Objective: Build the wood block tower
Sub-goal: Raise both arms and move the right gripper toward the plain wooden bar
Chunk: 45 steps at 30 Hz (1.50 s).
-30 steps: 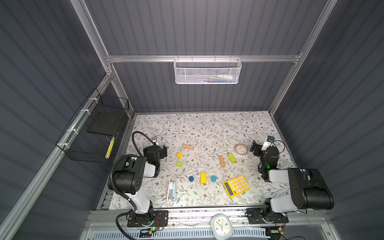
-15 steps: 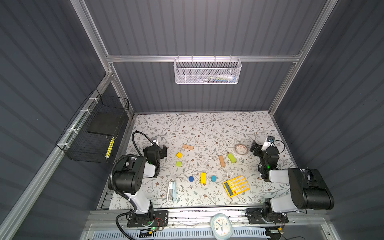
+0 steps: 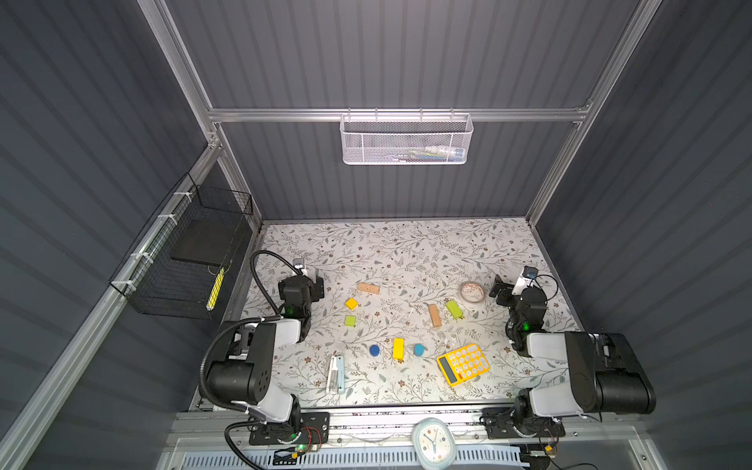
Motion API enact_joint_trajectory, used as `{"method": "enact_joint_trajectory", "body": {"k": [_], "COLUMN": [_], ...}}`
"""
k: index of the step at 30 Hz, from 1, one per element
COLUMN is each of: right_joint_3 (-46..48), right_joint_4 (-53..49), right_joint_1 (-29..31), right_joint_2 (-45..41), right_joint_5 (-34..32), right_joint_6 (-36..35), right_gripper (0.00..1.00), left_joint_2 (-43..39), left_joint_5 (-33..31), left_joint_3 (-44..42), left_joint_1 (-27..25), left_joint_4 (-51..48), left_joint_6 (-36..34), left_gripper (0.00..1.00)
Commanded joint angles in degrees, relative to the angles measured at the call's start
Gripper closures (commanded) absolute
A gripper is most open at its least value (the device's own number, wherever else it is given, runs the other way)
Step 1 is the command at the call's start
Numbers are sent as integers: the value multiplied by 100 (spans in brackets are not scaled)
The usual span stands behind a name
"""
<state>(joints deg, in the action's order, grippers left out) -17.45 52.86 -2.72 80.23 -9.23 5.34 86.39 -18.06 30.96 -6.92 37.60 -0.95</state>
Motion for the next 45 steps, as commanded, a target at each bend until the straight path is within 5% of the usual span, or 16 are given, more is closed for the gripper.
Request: {"method": "enact_joint_trajectory", "body": {"k": [1, 9, 15, 22, 33, 45], "right_joint_3": [-614, -1989, -2610, -3221, -3396, -3526], "right_joint_4": [-1566, -5063, -6512, -7691, -7973, -7642], "right_joint_1": [39, 378, 1167, 1936, 3367, 3786], "right_joint_2": [-718, -1575, -1922, -1655, -364, 591], "right_joint_5": [-94, -484, -501, 132, 565, 955], "right_joint_6": [117, 565, 845, 1714, 2516, 3115], "right_gripper": [1, 1, 1, 5, 8, 9], "left_joint_2": [-475, -1212, -1388, -1447, -1123, -686], "left_joint_5": [258, 965, 210, 697, 366, 332], "left_joint_3": [504, 1453, 2336, 2706, 2680, 2698], "left_joint_1": [24, -93, -1044, -1390, -2596, -2841], "left_joint_4": [-1356, -3010, -4435, -5090, -4816, -4639], "left_joint_6": [151, 673, 555, 2262, 2874, 2529], "left_gripper": [10, 10, 9, 13, 13, 10]}}
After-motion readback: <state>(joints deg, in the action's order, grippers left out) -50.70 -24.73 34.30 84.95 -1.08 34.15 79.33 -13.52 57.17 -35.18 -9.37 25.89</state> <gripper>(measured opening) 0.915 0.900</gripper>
